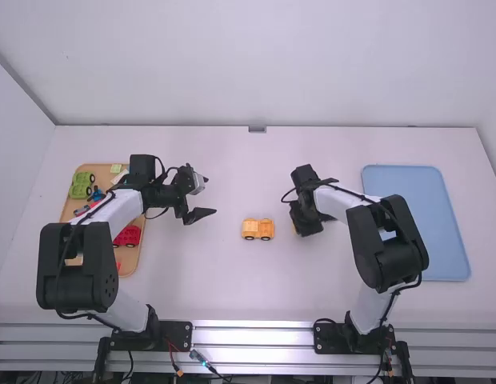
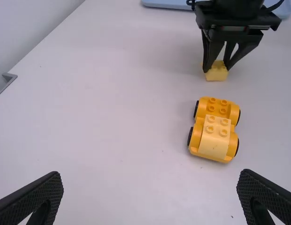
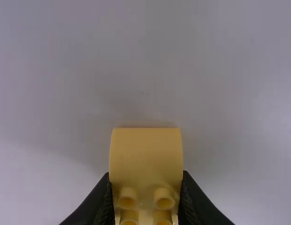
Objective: Assemble lego blocks to make yellow taxi
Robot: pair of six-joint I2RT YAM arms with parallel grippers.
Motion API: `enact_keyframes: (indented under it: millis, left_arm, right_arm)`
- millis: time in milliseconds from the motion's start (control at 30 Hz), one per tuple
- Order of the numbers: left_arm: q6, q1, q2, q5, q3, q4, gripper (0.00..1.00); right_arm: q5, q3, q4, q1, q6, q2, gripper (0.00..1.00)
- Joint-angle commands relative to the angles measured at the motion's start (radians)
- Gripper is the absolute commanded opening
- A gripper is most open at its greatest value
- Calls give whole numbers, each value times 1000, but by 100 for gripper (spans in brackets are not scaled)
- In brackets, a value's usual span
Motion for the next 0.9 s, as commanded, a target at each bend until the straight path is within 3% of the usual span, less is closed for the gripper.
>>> enact_keyframes:
  millis: [0, 133, 167, 200, 300, 333, 433, 667, 867]
  left_arm:
    - [11, -4, -15, 29, -10, -1, 99]
    - [11, -3, -15, 29, -10, -2, 99]
    - [11, -8, -15, 29, -10, -1, 99]
    - [11, -7, -15, 29, -10, -2, 99]
    - [11, 0, -15, 29, -10, -4, 99]
    - [11, 0, -15, 29, -10, -5, 99]
    - [11, -8, -15, 29, -10, -5, 99]
    - [11, 0, -15, 29, -10, -6, 99]
    - [11, -3, -15, 29, -10, -8, 99]
  right_arm:
    - [-33, -6, -19, 1, 146, 6, 0]
    - [-31, -6, -32, 2, 264, 6, 0]
    - [-26, -6, -29, 0, 277, 6, 4]
    - [-24, -6, -29, -1, 282, 6, 12]
    - [-26, -6, -29, -1, 281, 6, 53]
    - [-26, -6, -29, -1, 281, 6, 54]
    - [-26, -6, -26, -1, 281, 6, 98]
    - [-53, -3, -5, -3, 200, 6, 99]
    - [-156, 76, -142, -57, 56, 6, 99]
